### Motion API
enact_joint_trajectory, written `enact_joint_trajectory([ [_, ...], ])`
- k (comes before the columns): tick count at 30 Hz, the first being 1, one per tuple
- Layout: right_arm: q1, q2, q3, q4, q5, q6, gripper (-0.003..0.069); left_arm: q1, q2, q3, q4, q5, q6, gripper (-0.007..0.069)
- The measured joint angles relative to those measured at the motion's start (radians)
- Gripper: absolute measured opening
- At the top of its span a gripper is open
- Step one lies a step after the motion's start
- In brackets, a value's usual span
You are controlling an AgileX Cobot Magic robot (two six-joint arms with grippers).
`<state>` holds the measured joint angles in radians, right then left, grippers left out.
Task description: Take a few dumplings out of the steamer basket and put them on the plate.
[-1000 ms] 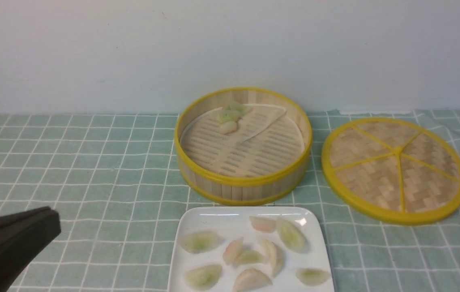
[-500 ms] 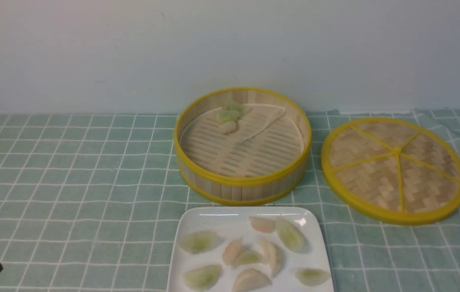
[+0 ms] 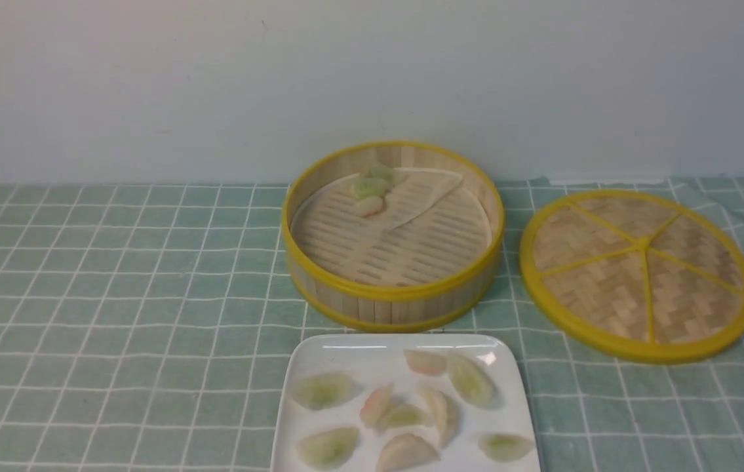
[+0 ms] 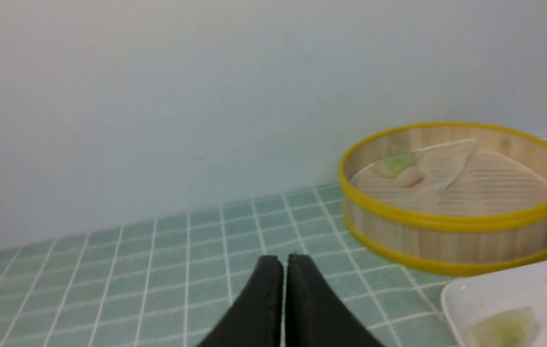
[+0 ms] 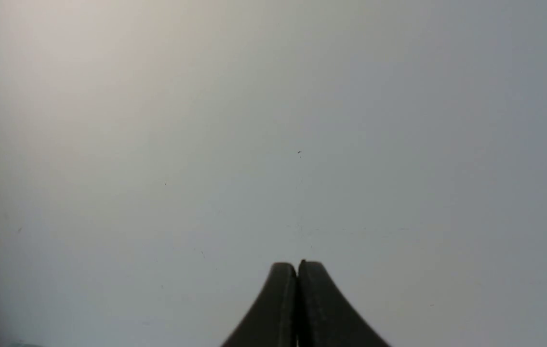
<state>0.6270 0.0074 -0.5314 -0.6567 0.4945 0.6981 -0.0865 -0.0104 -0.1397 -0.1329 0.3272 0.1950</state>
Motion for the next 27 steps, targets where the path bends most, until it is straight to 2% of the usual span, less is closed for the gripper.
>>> enact_joint_trajectory([
  [5, 0.000, 0.000, 0.000, 0.000, 0.000, 0.000, -0.0014, 0.036, -0.001, 0.163, 0.069, -0.035, -0.054, -0.0006],
  [10, 0.000, 0.000, 0.000, 0.000, -0.001, 0.000, -0.0014, 0.037, -0.001, 0.168, 0.082, 0.041, -0.058, -0.0006],
  [27, 0.000, 0.000, 0.000, 0.000, -0.001, 0.000, -0.0014, 0.037, -0.001, 0.168, 0.084, 0.046, -0.063, -0.0006],
])
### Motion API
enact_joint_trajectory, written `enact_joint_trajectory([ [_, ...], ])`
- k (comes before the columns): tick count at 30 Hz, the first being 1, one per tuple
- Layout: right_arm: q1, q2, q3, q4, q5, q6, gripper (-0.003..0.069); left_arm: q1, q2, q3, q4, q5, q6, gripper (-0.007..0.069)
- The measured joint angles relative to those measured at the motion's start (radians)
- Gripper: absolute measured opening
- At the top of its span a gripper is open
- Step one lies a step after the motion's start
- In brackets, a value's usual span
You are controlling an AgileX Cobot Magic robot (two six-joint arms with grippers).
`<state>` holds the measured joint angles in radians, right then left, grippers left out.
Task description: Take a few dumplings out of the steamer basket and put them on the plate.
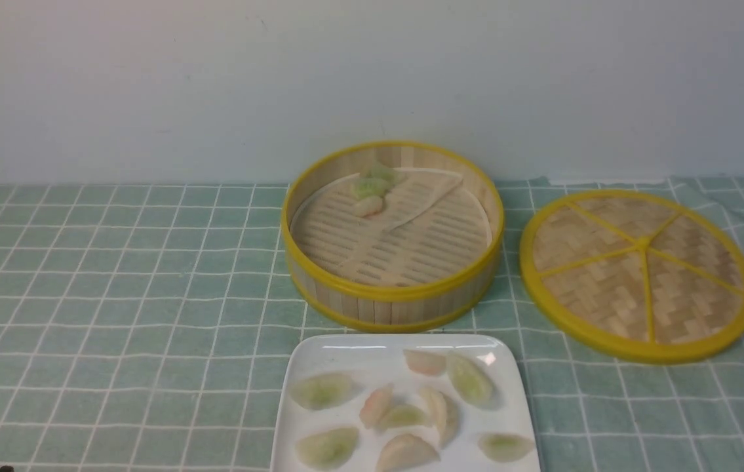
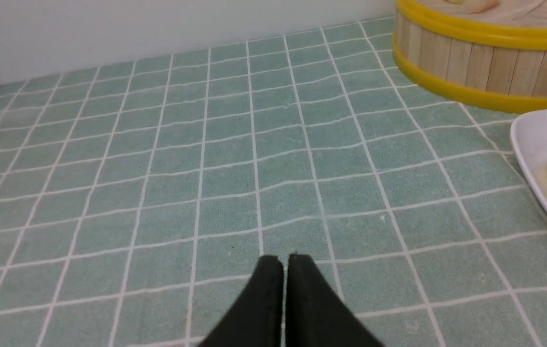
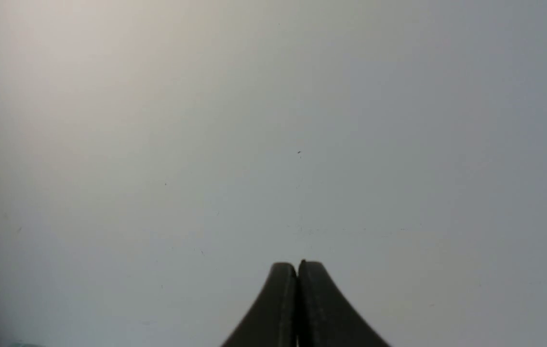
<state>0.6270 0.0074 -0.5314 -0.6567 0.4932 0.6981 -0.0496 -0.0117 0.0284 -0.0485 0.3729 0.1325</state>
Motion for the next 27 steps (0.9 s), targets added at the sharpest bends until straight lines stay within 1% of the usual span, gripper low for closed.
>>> enact_joint_trajectory([
  [8, 0.000, 0.000, 0.000, 0.003, 0.000, 0.000, -0.0014, 0.000, 0.000, 0.000, 0.000, 0.000, -0.001, -0.0006],
  [10, 0.002, 0.000, 0.000, 0.048, 0.000, -0.009, -0.0014, 0.000, 0.000, 0.000, 0.000, 0.000, -0.002, -0.0006],
  [11, 0.007, 0.000, 0.000, 0.093, 0.000, -0.038, -0.0014, 0.000, 0.000, 0.000, 0.000, 0.000, -0.002, -0.0006],
  [12, 0.009, 0.000, 0.000, 0.093, 0.000, -0.038, -0.0014, 0.000, 0.000, 0.000, 0.000, 0.000, -0.002, -0.0006],
  [13, 0.017, 0.001, 0.000, 0.174, 0.000, -0.106, -0.0014, 0.000, 0.000, 0.000, 0.000, 0.001, -0.002, -0.0006],
  [14, 0.024, 0.001, 0.000, 0.264, -0.001, -0.200, -0.0014, 0.000, 0.000, 0.000, 0.000, 0.001, -0.003, -0.0006],
  [17, 0.030, 0.001, 0.014, 0.441, -0.029, -0.409, -0.0014, 0.000, 0.000, 0.000, 0.000, 0.001, -0.002, -0.0006],
  [18, 0.030, 0.001, 0.016, 0.453, -0.029, -0.424, -0.0014, 0.000, 0.000, 0.000, 0.000, 0.001, -0.002, -0.0006],
  [19, 0.030, 0.001, 0.032, 0.540, -0.049, -0.530, -0.0014, 0.000, 0.000, 0.000, 0.000, 0.001, -0.002, -0.0006],
  [20, 0.030, 0.001, 0.041, 0.584, -0.060, -0.585, -0.0014, 0.000, 0.000, 0.000, 0.000, 0.001, -0.002, -0.0006],
  [23, 0.030, 0.001, 0.069, 0.667, -0.092, -0.687, -0.0014, 0.000, 0.000, 0.000, 0.000, 0.001, -0.002, -0.0006],
  [27, 0.021, 0.000, 0.122, 0.685, -0.133, -0.730, -0.0014, 0.000, 0.000, 0.000, 0.000, 0.001, -0.002, -0.0006],
])
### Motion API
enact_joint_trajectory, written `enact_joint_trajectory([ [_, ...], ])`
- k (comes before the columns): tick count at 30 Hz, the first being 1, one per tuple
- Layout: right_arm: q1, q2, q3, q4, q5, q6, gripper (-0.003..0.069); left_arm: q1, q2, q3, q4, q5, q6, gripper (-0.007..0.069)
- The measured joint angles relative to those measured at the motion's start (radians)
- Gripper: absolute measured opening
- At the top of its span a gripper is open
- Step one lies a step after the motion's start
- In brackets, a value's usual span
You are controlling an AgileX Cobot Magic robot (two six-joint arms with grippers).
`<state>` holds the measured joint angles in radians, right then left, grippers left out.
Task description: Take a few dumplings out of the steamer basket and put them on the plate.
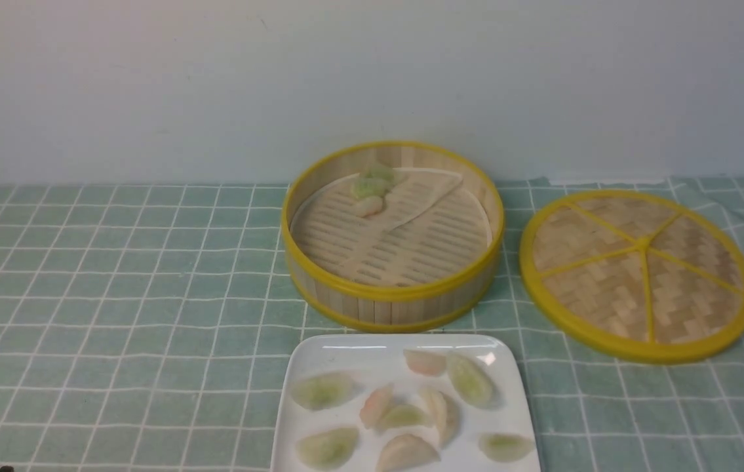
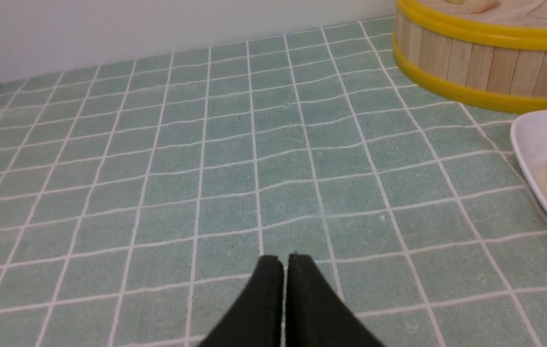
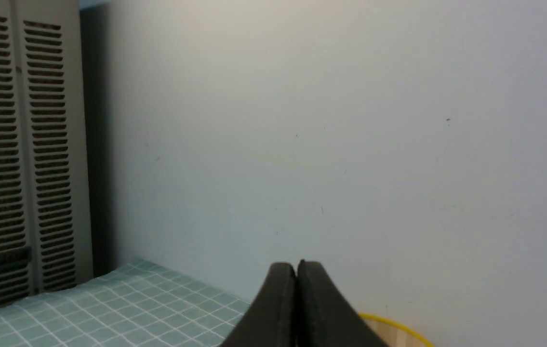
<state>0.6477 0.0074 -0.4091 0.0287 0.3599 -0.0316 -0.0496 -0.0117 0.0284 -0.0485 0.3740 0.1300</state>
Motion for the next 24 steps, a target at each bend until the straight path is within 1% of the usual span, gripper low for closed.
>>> enact_joint_trajectory([
  [1, -0.028, -0.003, 0.022, 0.003, -0.007, -0.005, -0.0014, 0.000, 0.000, 0.000, 0.000, 0.001, 0.000, -0.0006],
  [3, -0.138, -0.010, 0.081, 0.007, -0.017, -0.007, -0.0014, 0.000, 0.000, 0.000, 0.000, 0.001, 0.000, -0.0006],
  [4, -0.150, -0.011, 0.081, 0.008, -0.018, -0.007, -0.0014, 0.000, 0.000, 0.000, 0.000, 0.001, 0.000, -0.0006],
  [5, -0.247, -0.012, 0.139, 0.008, -0.020, -0.007, -0.0014, 0.000, 0.000, 0.000, 0.000, 0.001, 0.000, -0.0006],
  [6, -0.296, -0.013, 0.160, 0.008, -0.020, -0.007, -0.0014, 0.000, 0.000, 0.000, 0.000, 0.001, 0.000, -0.0006],
  [8, -0.425, -0.016, 0.245, 0.007, -0.020, -0.007, -0.0014, 0.000, 0.000, 0.000, 0.000, 0.001, 0.000, -0.0006],
  [9, -0.437, -0.016, 0.261, 0.007, -0.020, -0.007, -0.0014, 0.000, 0.000, 0.000, 0.000, 0.001, 0.000, -0.0006],
  [11, -0.547, -0.019, 0.352, 0.007, -0.020, -0.007, -0.0014, 0.000, 0.000, 0.000, 0.000, 0.002, 0.000, -0.0006],
  [13, -0.623, -0.019, 0.417, 0.007, -0.005, -0.007, -0.0014, 0.000, 0.000, 0.000, 0.000, 0.002, 0.000, -0.0006],
  [15, -0.667, -0.019, 0.430, 0.006, 0.016, -0.007, -0.0014, 0.000, 0.000, 0.000, 0.000, 0.002, 0.000, -0.0006],
  [17, -0.686, -0.019, 0.430, 0.006, 0.020, -0.007, -0.0014, 0.000, 0.000, 0.000, 0.000, 0.003, 0.000, -0.0006],
  [24, -0.688, -0.019, 0.430, 0.006, 0.020, -0.007, -0.0014, 0.000, 0.000, 0.000, 0.000, 0.003, 0.000, -0.0006],
])
